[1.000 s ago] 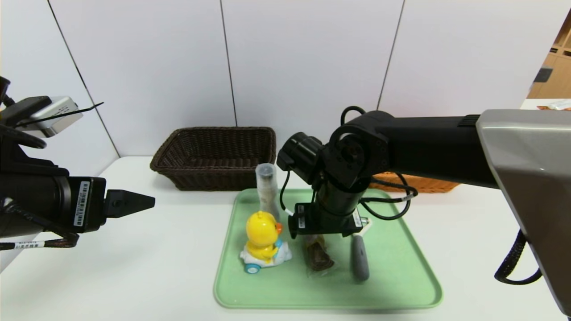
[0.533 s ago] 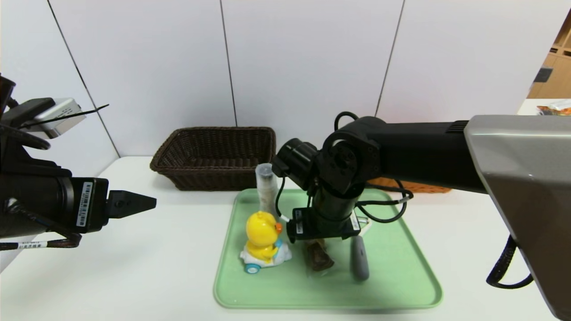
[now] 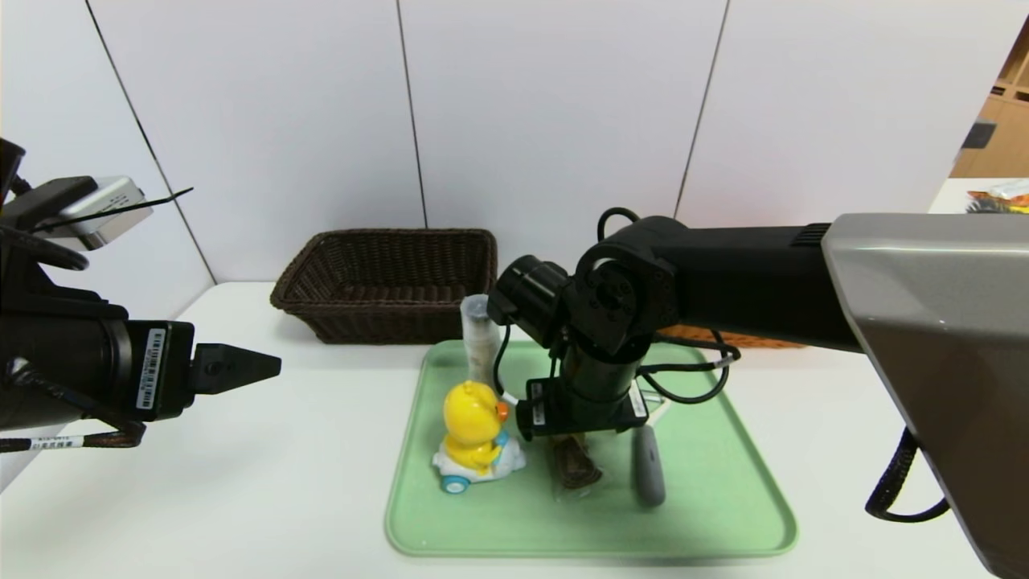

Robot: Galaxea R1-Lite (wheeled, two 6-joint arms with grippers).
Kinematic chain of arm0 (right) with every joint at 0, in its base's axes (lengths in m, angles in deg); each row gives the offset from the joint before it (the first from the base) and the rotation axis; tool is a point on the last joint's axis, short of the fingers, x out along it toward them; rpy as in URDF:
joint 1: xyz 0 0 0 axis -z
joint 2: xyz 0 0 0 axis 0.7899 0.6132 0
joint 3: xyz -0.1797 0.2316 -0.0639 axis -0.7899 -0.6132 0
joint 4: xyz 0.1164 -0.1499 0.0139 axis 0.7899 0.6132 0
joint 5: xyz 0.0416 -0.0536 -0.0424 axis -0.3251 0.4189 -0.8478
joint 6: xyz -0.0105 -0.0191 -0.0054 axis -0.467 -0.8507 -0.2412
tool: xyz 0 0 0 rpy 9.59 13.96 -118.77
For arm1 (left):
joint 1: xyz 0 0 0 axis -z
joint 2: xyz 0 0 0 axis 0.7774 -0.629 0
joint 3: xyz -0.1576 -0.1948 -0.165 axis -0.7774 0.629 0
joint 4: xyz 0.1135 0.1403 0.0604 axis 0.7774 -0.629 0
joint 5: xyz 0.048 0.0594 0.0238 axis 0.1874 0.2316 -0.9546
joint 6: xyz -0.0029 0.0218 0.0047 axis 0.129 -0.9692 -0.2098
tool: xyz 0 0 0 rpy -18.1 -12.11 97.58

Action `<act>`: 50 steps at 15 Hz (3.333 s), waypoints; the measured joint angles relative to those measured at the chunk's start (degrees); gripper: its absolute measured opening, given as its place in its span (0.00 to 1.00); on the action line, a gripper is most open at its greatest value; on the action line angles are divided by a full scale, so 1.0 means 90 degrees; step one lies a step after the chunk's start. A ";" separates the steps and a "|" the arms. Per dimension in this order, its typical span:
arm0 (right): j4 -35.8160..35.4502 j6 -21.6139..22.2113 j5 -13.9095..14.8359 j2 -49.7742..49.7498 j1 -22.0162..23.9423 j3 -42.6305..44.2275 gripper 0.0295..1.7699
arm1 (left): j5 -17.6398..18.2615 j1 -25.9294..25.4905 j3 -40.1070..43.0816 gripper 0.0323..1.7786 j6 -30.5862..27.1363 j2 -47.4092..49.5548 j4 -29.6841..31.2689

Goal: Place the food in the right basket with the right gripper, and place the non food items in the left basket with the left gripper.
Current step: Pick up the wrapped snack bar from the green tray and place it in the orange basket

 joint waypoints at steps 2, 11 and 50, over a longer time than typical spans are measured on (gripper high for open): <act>-0.0014 0.0012 0.0011 0.0023 0.0000 0.0000 0.89 | 0.0003 0.0000 0.0024 0.95 0.0000 0.0005 -0.0007; -0.0007 0.0027 0.0008 0.0039 0.0028 0.0003 0.09 | -0.0003 -0.0005 0.0033 0.95 0.0000 0.0018 -0.0003; -0.3474 -0.0478 0.0527 -0.0329 0.4099 -0.0009 0.09 | 0.0098 0.0012 0.0486 0.95 -0.0020 -0.0267 0.0639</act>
